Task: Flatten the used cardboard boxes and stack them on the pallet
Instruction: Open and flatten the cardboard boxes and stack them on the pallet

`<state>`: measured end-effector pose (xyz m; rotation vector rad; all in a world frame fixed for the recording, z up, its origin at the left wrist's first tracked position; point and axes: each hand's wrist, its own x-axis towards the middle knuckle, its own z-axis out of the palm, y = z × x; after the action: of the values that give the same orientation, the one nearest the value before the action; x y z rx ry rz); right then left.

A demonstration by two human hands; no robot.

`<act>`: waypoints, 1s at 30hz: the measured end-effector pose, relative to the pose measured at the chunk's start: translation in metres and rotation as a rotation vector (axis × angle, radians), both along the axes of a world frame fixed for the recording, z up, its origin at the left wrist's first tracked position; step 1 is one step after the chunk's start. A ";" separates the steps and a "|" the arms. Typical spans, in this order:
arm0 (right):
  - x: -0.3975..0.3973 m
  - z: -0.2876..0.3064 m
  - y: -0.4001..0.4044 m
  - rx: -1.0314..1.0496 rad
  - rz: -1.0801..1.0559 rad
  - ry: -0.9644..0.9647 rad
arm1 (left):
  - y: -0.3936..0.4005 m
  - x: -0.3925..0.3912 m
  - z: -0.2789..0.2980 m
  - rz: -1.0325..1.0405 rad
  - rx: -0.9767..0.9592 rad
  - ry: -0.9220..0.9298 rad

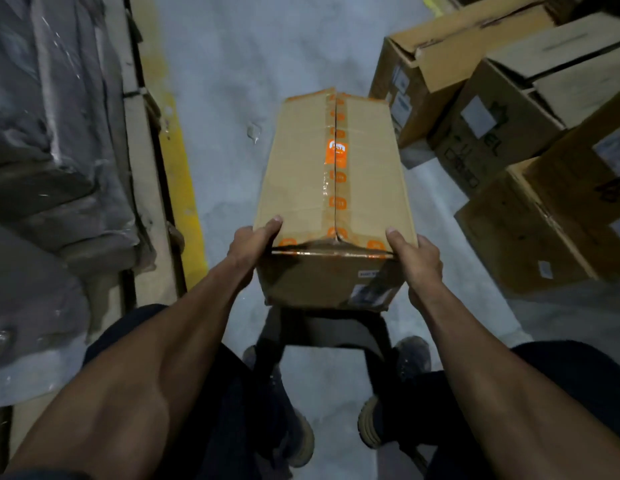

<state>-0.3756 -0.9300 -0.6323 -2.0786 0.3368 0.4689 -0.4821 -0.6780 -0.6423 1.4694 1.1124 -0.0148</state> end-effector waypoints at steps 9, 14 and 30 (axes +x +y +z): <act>-0.019 0.078 0.000 0.236 0.047 -0.229 | 0.033 0.001 0.081 -0.045 0.138 -0.153; -0.023 0.111 -0.003 0.280 0.139 -0.313 | 0.032 -0.004 0.128 -0.071 0.270 -0.319; 0.039 0.139 0.033 -0.089 0.138 -0.548 | 0.010 -0.041 0.117 -0.875 0.948 -0.090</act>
<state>-0.3368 -0.8970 -0.4931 -2.2270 -0.1123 -0.0492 -0.5230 -0.6683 -0.5257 2.6832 0.2830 -0.0344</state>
